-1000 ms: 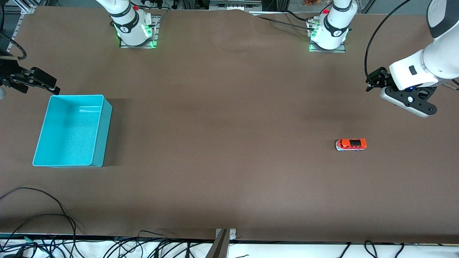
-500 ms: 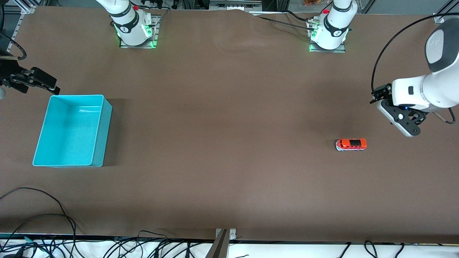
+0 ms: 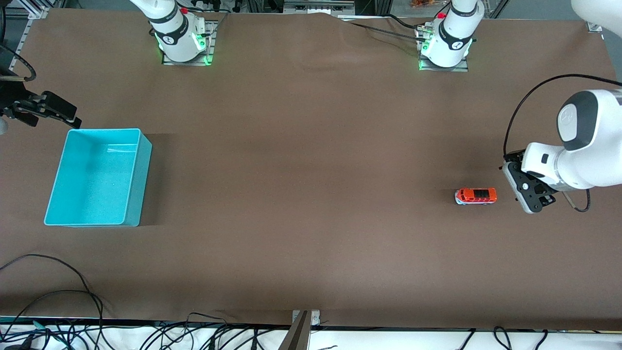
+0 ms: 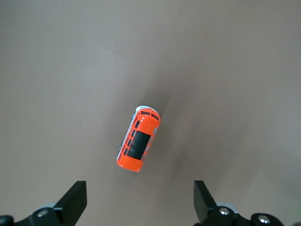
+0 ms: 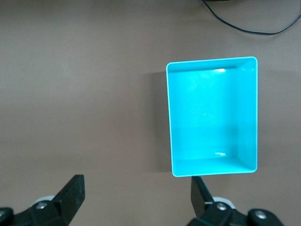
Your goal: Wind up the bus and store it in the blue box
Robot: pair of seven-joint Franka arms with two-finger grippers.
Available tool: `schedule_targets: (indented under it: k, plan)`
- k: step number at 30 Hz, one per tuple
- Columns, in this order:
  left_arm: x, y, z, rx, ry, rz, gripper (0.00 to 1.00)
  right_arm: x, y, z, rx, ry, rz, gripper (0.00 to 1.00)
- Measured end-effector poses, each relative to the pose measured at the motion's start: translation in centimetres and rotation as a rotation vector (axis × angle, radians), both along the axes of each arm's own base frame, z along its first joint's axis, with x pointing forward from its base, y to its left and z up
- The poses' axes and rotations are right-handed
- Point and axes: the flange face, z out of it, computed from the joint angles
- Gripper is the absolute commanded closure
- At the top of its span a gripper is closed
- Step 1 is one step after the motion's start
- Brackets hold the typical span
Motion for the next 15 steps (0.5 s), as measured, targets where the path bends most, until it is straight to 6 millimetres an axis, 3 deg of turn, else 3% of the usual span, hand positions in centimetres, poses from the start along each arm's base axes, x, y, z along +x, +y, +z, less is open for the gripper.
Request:
schedule_targets:
  k: [8, 15]
  plan:
    - [0.3, 0.2, -4.0, -0.027, 0.01, -0.123, 0.0, 0.0, 0.0, 0.0, 0.0, 0.0, 0.0, 0.0]
    - [-0.7, -0.1, -8.4, -0.04, -0.015, -0.211, 0.0, 0.0, 0.0, 0.0, 0.0, 0.0, 0.0, 0.0]
